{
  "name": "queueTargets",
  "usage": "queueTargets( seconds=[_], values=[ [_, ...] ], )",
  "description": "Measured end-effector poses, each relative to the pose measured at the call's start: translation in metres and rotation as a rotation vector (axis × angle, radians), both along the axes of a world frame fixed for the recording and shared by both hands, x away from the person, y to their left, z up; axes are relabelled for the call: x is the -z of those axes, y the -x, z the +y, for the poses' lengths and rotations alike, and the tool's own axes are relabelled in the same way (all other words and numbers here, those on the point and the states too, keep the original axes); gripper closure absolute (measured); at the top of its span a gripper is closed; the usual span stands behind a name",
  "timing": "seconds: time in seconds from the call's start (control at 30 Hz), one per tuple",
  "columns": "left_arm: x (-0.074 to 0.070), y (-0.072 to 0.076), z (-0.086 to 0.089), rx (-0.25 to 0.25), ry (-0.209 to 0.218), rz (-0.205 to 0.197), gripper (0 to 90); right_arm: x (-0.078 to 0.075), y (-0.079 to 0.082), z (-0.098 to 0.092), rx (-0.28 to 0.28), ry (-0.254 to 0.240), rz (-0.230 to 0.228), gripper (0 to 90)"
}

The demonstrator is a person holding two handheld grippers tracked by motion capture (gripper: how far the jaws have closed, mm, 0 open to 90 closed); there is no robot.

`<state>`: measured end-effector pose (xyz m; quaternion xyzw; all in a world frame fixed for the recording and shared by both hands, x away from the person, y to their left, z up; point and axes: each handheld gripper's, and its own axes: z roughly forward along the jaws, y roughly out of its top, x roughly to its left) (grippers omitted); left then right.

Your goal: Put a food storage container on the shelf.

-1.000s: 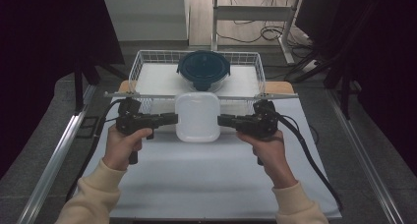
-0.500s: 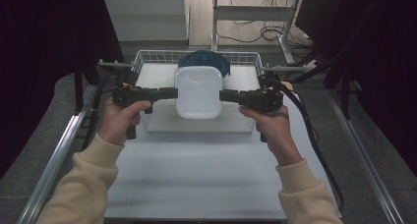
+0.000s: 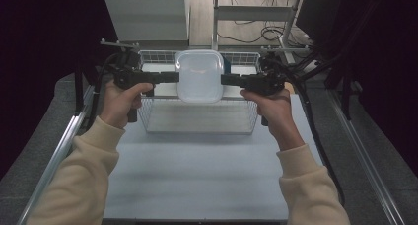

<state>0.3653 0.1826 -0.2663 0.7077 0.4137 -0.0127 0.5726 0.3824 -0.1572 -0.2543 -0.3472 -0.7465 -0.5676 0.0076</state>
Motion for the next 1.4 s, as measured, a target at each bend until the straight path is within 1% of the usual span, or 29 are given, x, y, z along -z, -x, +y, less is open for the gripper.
queueTargets(
  seconds=[0.07, 0.3, 0.4, 0.57, 0.77, 0.93, 0.97, 1.07, 1.2, 1.33, 1.37, 1.4],
  values=[
    [-0.002, -0.003, 0.000, 0.000, -0.003, 0.003, 79.7, -0.002, -0.003, 0.000, 0.001, -0.002, -0.005, 80.0],
    [-0.011, -0.014, 0.000, 0.004, 0.000, 0.007, 79.7, -0.010, -0.012, -0.001, 0.004, -0.010, 0.002, 80.0],
    [-0.014, -0.018, 0.001, -0.001, -0.001, 0.013, 79.7, -0.014, -0.017, 0.001, 0.004, -0.003, 0.003, 80.0],
    [-0.018, -0.027, 0.002, -0.002, 0.006, 0.034, 79.7, -0.019, -0.026, 0.002, 0.008, 0.003, 0.020, 79.9],
    [-0.028, -0.036, 0.002, -0.009, -0.004, 0.037, 79.7, -0.025, -0.036, 0.003, 0.008, -0.005, 0.036, 80.0],
    [-0.038, -0.040, 0.002, -0.009, -0.014, 0.037, 79.6, -0.033, -0.041, 0.002, 0.011, -0.011, 0.035, 79.9],
    [-0.040, -0.040, 0.002, -0.011, -0.015, 0.037, 79.6, -0.034, -0.041, 0.002, 0.011, -0.014, 0.042, 79.9],
    [-0.041, -0.043, 0.001, -0.014, -0.016, 0.040, 79.6, -0.037, -0.043, 0.002, 0.015, -0.013, 0.040, 79.9],
    [-0.038, -0.053, 0.001, -0.014, -0.017, 0.074, 79.5, -0.036, -0.050, 0.003, 0.026, -0.008, 0.079, 79.9],
    [-0.031, -0.068, -0.001, -0.022, -0.012, 0.126, 79.5, -0.030, -0.063, 0.003, 0.039, -0.006, 0.138, 79.8],
    [-0.029, -0.072, -0.001, -0.023, -0.006, 0.138, 79.4, -0.028, -0.067, 0.003, 0.045, -0.002, 0.151, 79.7],
    [-0.028, -0.076, -0.001, -0.019, 0.019, 0.150, 79.5, -0.027, -0.070, 0.003, 0.052, -0.001, 0.165, 79.1]
  ],
)
